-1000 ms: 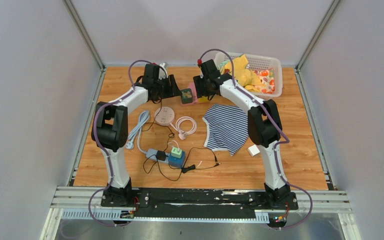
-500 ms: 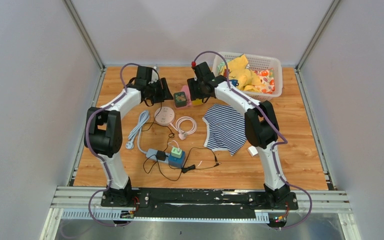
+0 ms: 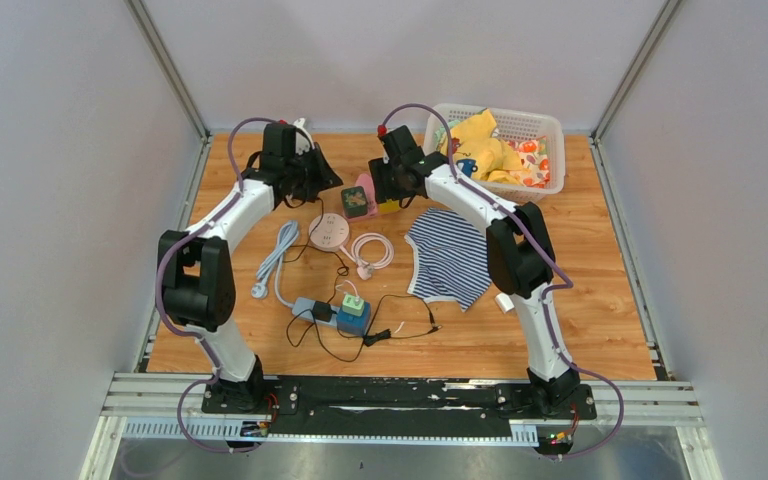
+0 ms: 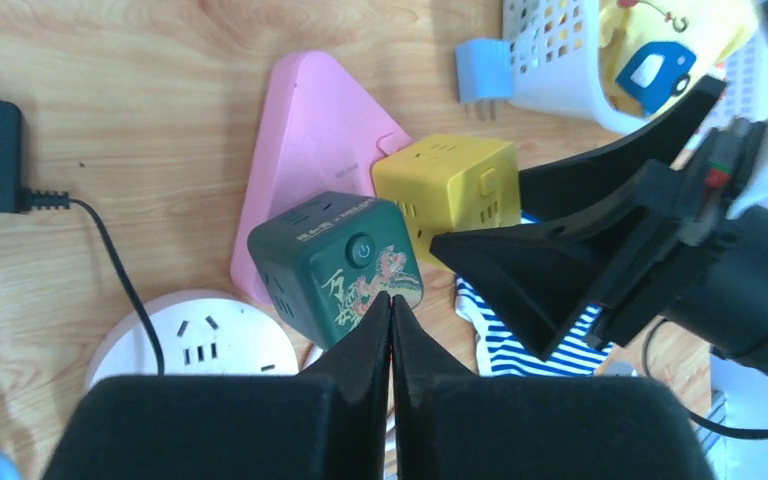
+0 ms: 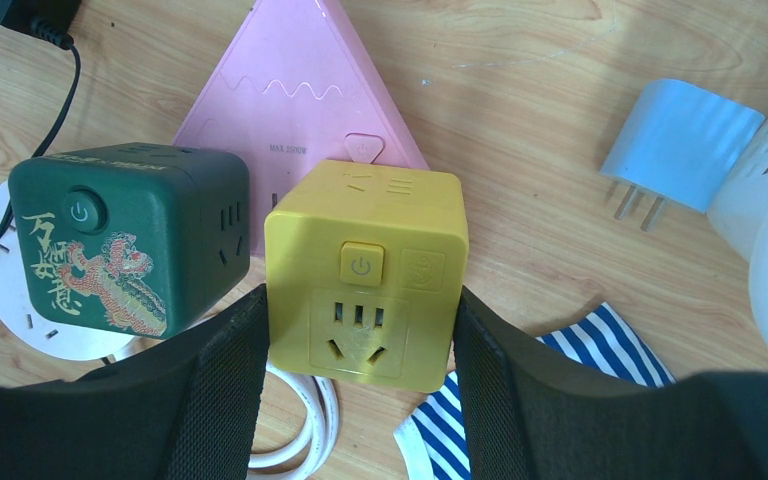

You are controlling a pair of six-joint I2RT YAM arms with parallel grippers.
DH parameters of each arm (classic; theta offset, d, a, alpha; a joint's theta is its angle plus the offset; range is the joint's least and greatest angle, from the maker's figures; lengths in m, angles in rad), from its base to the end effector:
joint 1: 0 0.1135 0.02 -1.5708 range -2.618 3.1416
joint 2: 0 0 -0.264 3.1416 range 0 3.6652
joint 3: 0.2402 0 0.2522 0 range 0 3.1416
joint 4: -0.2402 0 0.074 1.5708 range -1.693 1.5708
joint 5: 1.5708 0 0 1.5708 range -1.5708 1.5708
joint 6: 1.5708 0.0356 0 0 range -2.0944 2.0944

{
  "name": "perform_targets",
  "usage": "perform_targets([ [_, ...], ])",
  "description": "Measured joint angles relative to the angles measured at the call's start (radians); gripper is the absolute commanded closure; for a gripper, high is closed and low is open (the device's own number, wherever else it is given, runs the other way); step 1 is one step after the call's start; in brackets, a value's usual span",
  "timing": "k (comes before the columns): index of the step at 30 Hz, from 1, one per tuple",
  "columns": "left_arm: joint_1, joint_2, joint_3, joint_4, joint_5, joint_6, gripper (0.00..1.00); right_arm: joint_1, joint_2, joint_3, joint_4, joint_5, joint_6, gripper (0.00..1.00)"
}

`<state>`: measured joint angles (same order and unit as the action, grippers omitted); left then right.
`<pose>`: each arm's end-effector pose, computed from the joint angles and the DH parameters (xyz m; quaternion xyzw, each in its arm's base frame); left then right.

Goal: Insert the plug
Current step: Insert the plug into the socket.

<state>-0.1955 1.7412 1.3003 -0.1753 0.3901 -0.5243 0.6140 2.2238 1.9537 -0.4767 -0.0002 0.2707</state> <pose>0.3889 -0.0908 0.2616 -0.0548 0.8742 -0.3198 0.3612 0.4192 0.2955 0.2412 -0.1565 0.9028 0.1715 0.3619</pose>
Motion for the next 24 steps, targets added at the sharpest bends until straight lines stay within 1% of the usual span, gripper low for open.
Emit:
perform_targets([
  [2, -0.009, 0.023, -0.015, 0.024, 0.011, 0.001, 1.00, 0.000, 0.000, 0.000, 0.000, 0.000, 0.001, 0.94],
  [5, -0.024, 0.072, -0.043, 0.034, -0.007, 0.009, 1.00, 0.000, 0.000, 0.000, 0.000, 0.000, 0.004, 0.94],
  [6, -0.026, 0.081, -0.057, 0.051, 0.009, 0.007, 1.00, 0.000, 0.000, 0.000, 0.000, 0.000, 0.006, 0.94],
  [11, -0.043, 0.076, -0.101, 0.129, -0.001, 0.003, 1.00, 0.000, 0.001, 0.000, -0.001, 0.000, 0.007, 0.94],
  [15, -0.043, 0.075, -0.103, 0.143, -0.006, -0.005, 1.00, 0.000, 0.001, 0.000, -0.001, 0.000, 0.007, 0.92],
  [16, -0.043, 0.075, -0.100, 0.140, -0.008, -0.004, 0.98, 0.000, 0.000, 0.000, -0.001, 0.000, 0.007, 0.89],
  [19, -0.043, 0.075, -0.080, 0.115, -0.026, 0.000, 0.93, 0.000, 0.000, 0.000, -0.001, 0.000, 0.007, 0.75],
  [24, -0.041, 0.077, -0.023, 0.021, -0.069, 0.024, 0.91, 0.000, 0.000, 0.010, -0.014, -0.001, 0.007, 0.42],
])
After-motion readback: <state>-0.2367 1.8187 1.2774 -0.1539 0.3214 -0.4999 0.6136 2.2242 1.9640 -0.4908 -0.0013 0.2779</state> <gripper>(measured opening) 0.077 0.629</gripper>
